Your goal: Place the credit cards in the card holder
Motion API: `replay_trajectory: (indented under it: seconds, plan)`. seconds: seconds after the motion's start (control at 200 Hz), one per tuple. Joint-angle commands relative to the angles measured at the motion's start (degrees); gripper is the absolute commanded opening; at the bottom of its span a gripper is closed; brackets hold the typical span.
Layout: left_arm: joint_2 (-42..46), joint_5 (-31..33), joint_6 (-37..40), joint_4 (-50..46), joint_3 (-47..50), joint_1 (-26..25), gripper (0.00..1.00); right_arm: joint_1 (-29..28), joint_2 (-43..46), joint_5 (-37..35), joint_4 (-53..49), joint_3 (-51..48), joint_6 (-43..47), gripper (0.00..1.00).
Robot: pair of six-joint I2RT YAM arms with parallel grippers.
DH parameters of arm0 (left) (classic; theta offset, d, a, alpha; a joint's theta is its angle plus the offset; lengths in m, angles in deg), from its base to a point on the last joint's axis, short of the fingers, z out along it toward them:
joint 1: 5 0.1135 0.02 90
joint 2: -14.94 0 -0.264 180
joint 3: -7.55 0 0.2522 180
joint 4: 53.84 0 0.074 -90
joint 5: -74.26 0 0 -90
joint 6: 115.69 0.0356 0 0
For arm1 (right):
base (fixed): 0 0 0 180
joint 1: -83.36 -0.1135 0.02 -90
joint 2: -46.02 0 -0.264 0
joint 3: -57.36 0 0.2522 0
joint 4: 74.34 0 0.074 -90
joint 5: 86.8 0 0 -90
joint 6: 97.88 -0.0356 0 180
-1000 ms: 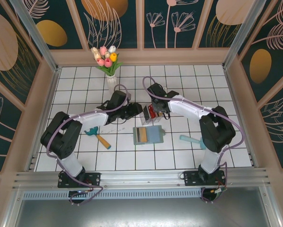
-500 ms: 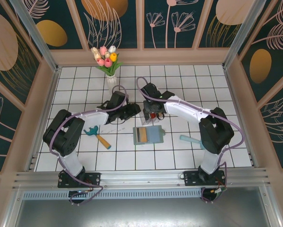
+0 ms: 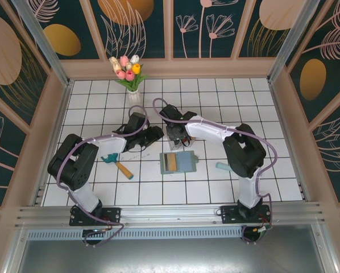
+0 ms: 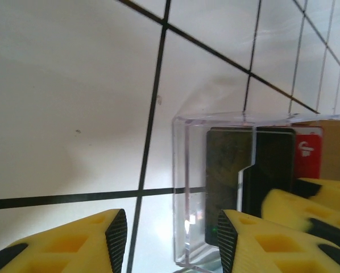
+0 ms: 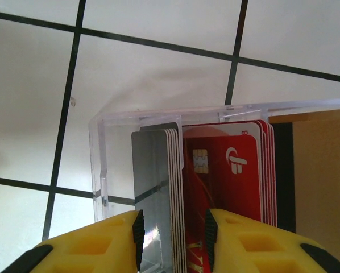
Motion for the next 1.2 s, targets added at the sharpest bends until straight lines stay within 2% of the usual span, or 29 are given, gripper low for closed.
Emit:
replay_trajectory:
  seconds: [0.0,0.49,0.761,1.006,1.196]
  plan:
    - [2.15,1.19,-0.38,1.27,0.74,0.47,0.48,-0.49,-0.62,-2.67,-2.02,2.33,-0.18,0.36]
    - [3.61,2.43,-0.56,1.21,2.39,0.73,0.48,-1.52,-2.82,-7.00,-5.01,4.96,0.41,0.39]
    - [3.77,2.81,-0.63,1.26,2.97,0.78,0.48,-2.10,-4.90,-8.63,-6.39,5.85,0.57,0.34]
    - [5.44,5.06,-1.60,1.36,4.89,0.84,0.49,-3.67,-8.03,-12.36,-8.39,6.95,0.61,0.34]
    - [5.90,5.16,-1.78,1.43,5.44,0.91,0.49,-5.17,-9.58,-18.66,-11.18,8.63,-0.48,0.34]
